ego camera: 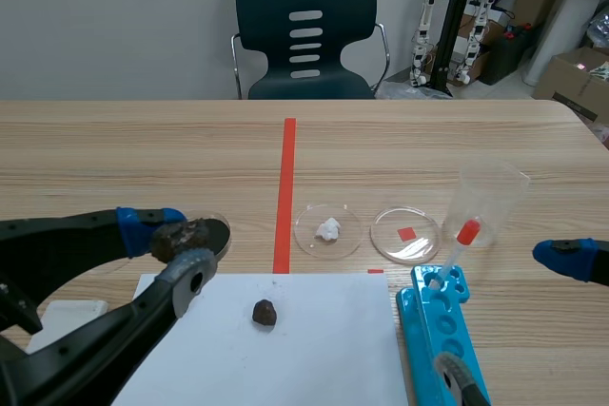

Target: Rub the mineral on the streak plate

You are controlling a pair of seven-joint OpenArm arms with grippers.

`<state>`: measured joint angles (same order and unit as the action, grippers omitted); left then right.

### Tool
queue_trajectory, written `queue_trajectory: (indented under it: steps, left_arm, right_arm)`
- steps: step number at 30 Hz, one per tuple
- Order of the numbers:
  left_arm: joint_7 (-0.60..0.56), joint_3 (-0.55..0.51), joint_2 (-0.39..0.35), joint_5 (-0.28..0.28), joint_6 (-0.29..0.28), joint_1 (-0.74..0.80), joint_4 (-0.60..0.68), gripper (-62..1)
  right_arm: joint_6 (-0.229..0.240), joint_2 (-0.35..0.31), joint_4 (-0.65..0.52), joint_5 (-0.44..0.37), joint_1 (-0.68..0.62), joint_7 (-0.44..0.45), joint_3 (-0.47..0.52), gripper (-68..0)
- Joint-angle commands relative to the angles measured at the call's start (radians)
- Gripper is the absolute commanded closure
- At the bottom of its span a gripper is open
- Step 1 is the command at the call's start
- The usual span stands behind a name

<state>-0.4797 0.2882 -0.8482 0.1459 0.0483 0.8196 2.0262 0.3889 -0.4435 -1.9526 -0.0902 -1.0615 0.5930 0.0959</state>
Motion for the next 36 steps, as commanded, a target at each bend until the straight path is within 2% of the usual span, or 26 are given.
queue_trajectory:
  steps: [1,30,36]
  left_arm:
    - [-0.018,0.004,0.003,0.003,0.000,-0.003,0.019,-9.0]
    - [-0.012,0.004,0.003,0.003,0.001,-0.003,0.019,-9.0]
    - [0.146,0.004,0.005,0.003,0.000,-0.009,0.019,-9.0]
  right_arm:
    - [0.000,0.000,-0.012,-0.011,0.000,0.014,0.001,-65.3]
    - [0.000,0.000,-0.012,-0.011,0.000,0.014,0.001,-65.3]
    - [0.000,0.000,-0.012,-0.011,0.000,0.014,0.001,-65.3]
